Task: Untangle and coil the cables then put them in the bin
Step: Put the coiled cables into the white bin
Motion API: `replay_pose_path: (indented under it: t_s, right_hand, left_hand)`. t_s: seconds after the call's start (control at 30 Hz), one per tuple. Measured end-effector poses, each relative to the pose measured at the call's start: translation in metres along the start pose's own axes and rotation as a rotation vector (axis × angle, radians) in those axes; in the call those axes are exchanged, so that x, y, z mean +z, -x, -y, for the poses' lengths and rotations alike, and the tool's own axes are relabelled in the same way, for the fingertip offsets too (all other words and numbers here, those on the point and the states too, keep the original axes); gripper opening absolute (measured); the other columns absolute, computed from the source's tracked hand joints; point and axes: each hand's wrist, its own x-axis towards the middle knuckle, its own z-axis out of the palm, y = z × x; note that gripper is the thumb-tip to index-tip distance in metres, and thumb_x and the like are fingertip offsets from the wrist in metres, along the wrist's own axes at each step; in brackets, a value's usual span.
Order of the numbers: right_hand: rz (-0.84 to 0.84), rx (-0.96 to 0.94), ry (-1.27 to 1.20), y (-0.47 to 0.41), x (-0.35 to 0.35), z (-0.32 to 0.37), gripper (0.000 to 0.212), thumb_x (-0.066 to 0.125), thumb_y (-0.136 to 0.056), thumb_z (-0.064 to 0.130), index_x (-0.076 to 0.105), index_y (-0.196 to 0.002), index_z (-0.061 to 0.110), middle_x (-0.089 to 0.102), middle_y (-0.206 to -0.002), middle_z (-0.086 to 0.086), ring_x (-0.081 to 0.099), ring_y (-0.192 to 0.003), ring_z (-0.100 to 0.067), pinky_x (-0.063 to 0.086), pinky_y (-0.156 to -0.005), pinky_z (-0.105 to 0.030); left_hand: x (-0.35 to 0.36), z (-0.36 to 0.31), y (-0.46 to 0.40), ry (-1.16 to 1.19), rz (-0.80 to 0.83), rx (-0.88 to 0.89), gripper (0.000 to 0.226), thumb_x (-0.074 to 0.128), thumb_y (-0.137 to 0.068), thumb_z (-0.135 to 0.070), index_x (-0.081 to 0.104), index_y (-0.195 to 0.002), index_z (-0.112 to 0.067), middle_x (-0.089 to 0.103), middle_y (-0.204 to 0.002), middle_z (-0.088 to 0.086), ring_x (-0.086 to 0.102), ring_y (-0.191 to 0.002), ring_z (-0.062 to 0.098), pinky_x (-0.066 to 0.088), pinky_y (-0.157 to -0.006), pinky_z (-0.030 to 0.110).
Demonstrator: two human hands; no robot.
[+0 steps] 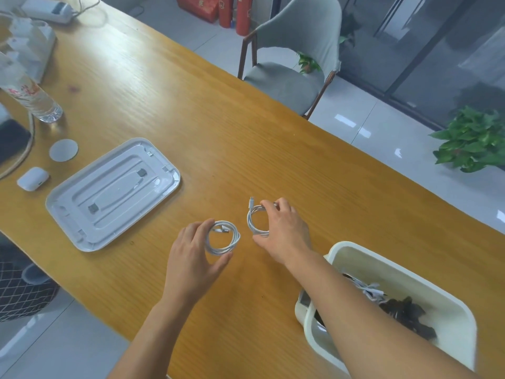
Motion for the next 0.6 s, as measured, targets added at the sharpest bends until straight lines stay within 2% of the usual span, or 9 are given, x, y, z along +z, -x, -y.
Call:
replay_pose_path:
  t_s: [0.17, 0.27, 0.43, 0.6]
  right_hand:
    - [-0.134, -0.038, -0.035, 0.039, -0.038, -0.009, 0.073, 0.073, -0.087, 0.053, 0.037, -0.148, 0.034, 0.042, -0.133, 0.002, 0.049, -0.12, -0.019, 0.052, -0.083, -0.032]
    - [-0.192, -0.016, -0.063, 0.069, -0.057, -0.029, 0.076, 0.073, -0.087, 0.054, 0.035, -0.151, 0.034, 0.041, -0.135, 0.004, 0.048, -0.12, -0.017, 0.053, -0.084, -0.031]
    - [-0.246, 0.096, -0.104, 0.126, -0.074, -0.078, 0.078, 0.07, -0.088, 0.057, 0.034, -0.153, 0.036, 0.039, -0.137, 0.007, 0.047, -0.122, -0.015, 0.051, -0.085, -0.028]
    - [-0.276, 0.222, -0.112, 0.183, -0.073, -0.126, 0.076, 0.07, -0.087, 0.058, 0.037, -0.153, 0.039, 0.04, -0.137, 0.009, 0.047, -0.125, -0.015, 0.05, -0.079, -0.026]
  left_hand:
    - [-0.013, -0.028, -0.001, 0.027, -0.007, 0.051, 0.072, 0.088, -0.076, -0.043, 0.055, -0.136, -0.021, 0.059, -0.122, -0.007, 0.057, -0.112, 0.016, 0.048, -0.096, 0.035]
    - [-0.02, -0.052, 0.0, 0.037, -0.011, 0.086, 0.073, 0.087, -0.076, -0.044, 0.055, -0.138, -0.023, 0.058, -0.123, -0.009, 0.055, -0.112, 0.013, 0.046, -0.093, 0.031]
    - [-0.023, -0.094, 0.006, 0.079, 0.03, 0.201, 0.072, 0.086, -0.077, -0.043, 0.055, -0.139, -0.023, 0.056, -0.126, -0.01, 0.053, -0.115, 0.012, 0.045, -0.097, 0.031]
    - [-0.009, -0.141, 0.018, 0.093, 0.096, 0.332, 0.072, 0.084, -0.08, -0.047, 0.053, -0.141, -0.024, 0.055, -0.128, -0.011, 0.055, -0.117, 0.015, 0.05, -0.096, 0.036]
